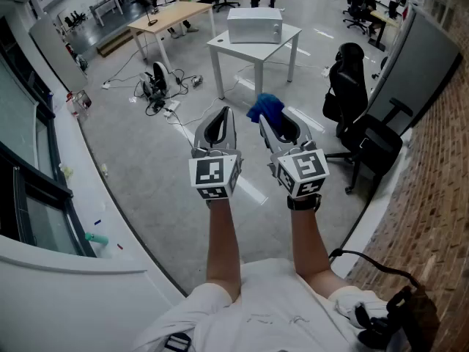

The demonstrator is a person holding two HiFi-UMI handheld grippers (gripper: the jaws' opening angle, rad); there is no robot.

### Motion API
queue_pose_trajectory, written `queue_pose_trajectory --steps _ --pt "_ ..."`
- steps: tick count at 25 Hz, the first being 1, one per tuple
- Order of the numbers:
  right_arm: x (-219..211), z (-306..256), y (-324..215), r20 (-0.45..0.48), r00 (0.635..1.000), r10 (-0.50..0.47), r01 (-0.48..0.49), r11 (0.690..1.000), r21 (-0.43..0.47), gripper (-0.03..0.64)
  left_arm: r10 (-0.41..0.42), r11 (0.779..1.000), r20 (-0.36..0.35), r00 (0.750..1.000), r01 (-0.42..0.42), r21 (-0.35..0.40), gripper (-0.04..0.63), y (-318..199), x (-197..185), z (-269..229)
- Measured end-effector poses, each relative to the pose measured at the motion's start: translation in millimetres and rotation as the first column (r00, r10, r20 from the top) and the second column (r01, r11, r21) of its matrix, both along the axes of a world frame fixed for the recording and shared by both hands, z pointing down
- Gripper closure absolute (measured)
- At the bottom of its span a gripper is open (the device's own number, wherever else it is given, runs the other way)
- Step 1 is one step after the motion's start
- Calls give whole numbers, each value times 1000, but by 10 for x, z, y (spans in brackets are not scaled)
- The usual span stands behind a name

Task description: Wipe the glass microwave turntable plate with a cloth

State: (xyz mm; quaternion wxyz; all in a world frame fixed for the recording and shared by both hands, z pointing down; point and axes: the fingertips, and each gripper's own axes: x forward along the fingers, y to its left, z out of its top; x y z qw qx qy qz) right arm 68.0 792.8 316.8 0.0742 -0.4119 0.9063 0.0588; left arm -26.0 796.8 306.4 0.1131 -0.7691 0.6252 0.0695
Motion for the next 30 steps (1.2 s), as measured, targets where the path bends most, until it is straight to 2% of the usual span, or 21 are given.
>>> queue_pose_trajectory --steps 4,9,12,15,30 --pt "184 -25 11 -6 1000 7 -7 1000 10 494 -21 1000 -31 999 21 -3 594 -7 108 24" --pt "442 -4 43 3 999 37 -37 999 1 494 3 1000 -22 1000 -3 -12 594 39 356 77" --pt "503 28 65 11 999 46 -46 999 -10 494 55 996 -84 995 -61 -64 594 59 460 132" --pt "547 27 92 12 999 47 -47 999 -11 494 90 992 -138 986 -101 -78 594 108 582 79" --pt "1094 23 189 32 999 37 -37 999 -4 495 74 992 -114 991 -85 -98 594 157 1106 109"
